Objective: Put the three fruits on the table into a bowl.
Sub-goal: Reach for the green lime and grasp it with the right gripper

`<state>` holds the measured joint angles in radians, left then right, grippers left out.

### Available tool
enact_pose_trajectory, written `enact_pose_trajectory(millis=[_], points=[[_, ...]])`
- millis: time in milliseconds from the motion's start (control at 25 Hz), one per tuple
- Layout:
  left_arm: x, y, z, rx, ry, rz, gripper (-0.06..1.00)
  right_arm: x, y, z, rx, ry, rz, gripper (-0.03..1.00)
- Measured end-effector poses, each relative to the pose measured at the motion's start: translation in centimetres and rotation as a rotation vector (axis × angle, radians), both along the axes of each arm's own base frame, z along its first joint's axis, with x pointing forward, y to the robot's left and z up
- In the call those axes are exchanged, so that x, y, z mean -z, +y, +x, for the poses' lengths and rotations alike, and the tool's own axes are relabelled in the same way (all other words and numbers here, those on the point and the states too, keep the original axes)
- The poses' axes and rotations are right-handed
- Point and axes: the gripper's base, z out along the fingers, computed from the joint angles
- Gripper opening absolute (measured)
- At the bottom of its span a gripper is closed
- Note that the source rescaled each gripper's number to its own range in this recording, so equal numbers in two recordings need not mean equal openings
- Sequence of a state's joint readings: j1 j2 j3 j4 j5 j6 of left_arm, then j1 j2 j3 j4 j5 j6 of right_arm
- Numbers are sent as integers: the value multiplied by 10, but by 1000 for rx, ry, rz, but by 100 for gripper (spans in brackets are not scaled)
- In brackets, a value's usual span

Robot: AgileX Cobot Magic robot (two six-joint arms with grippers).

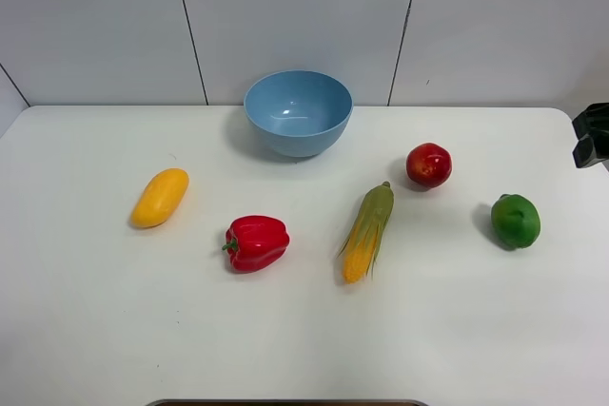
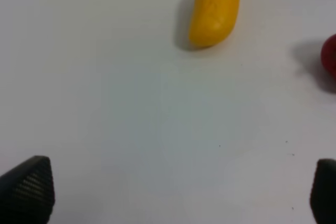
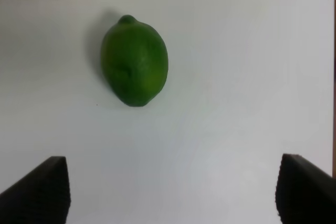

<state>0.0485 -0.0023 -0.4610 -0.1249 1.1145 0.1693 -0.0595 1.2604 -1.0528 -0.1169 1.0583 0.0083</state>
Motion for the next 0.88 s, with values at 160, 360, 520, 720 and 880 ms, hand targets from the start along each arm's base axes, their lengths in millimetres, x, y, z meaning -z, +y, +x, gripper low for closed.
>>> enact_pose_trajectory(millis=[160, 360, 520, 720, 880], points=[[0, 0, 0, 0, 0, 0, 100, 15, -13, 23, 33, 9, 54, 39], [0, 0, 0, 0, 0, 0, 100, 45, -28, 43, 46, 78, 161, 39], [0, 0, 0, 0, 0, 0, 100, 74, -30, 58, 18, 154, 191, 49], [0, 0, 0, 0, 0, 0, 100, 109, -32, 71, 21, 251, 221, 74], [0, 0, 0, 0, 0, 0, 100, 133, -34, 78, 27, 298, 230, 77]])
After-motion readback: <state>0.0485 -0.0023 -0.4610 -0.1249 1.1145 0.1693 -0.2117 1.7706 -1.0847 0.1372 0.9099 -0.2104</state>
